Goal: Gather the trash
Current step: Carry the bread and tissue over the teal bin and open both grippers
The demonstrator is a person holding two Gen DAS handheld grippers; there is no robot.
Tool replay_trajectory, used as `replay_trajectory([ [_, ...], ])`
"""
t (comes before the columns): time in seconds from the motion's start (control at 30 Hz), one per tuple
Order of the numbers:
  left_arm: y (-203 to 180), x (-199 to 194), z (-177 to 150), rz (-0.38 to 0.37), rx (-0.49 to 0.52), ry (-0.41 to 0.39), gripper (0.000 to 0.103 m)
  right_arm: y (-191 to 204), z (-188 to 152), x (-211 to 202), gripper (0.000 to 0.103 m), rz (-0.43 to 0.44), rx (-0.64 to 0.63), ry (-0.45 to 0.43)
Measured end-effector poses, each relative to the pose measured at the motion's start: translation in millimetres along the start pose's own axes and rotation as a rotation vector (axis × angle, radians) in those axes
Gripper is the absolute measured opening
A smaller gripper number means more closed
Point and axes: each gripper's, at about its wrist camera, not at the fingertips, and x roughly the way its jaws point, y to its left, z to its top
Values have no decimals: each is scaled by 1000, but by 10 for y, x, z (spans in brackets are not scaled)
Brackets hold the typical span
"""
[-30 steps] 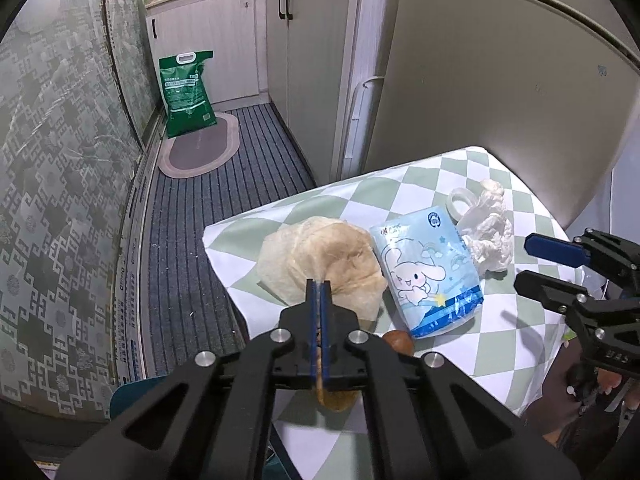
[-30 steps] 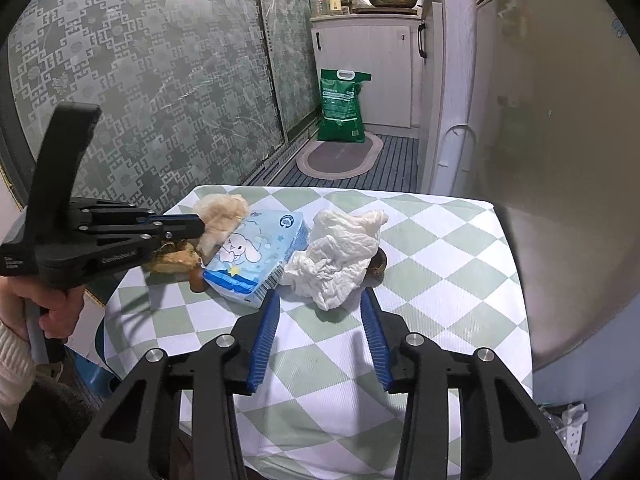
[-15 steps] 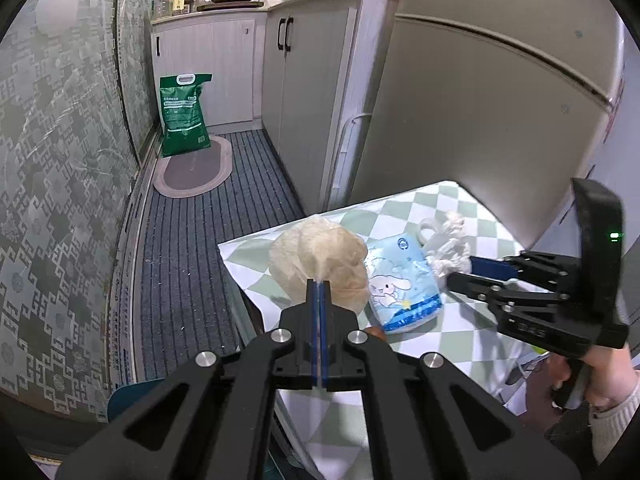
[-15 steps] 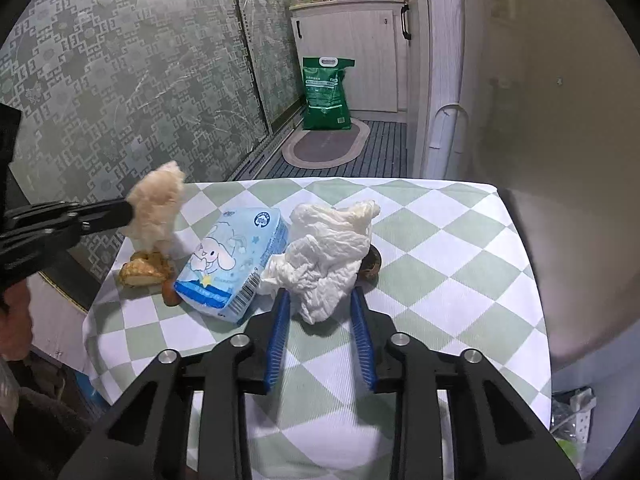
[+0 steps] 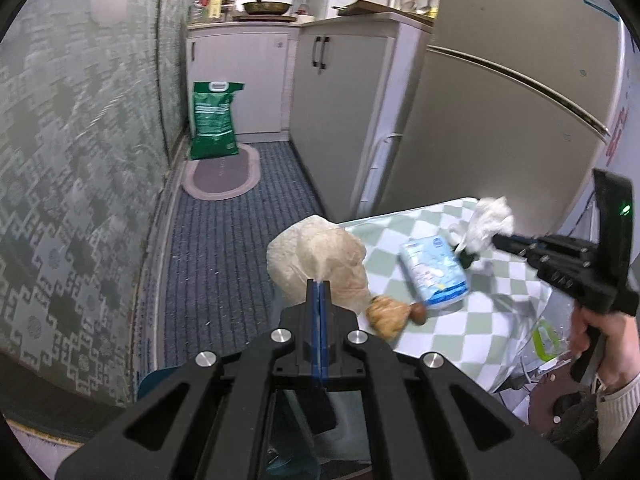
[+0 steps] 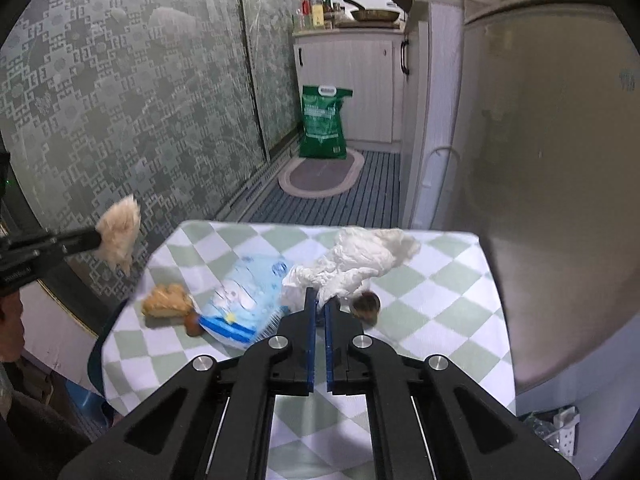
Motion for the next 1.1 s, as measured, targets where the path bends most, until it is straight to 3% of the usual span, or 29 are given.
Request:
replay_trajectory([
  [0.5, 708, -35, -587, 118, -80, 97, 2, 843, 287, -69, 3, 123, -97, -47],
  [0.97, 1168, 181, -1265, 165, -71, 276, 3, 1887, 244, 203, 3, 277, -251, 31],
  [1.07, 1234, 207, -1367, 161, -80, 303, 15, 2091, 170, 302, 3, 297, -286, 71],
  [1.1, 1253, 203, -1397, 162, -83, 305, 25, 2151, 143, 340, 3, 302, -297, 85],
])
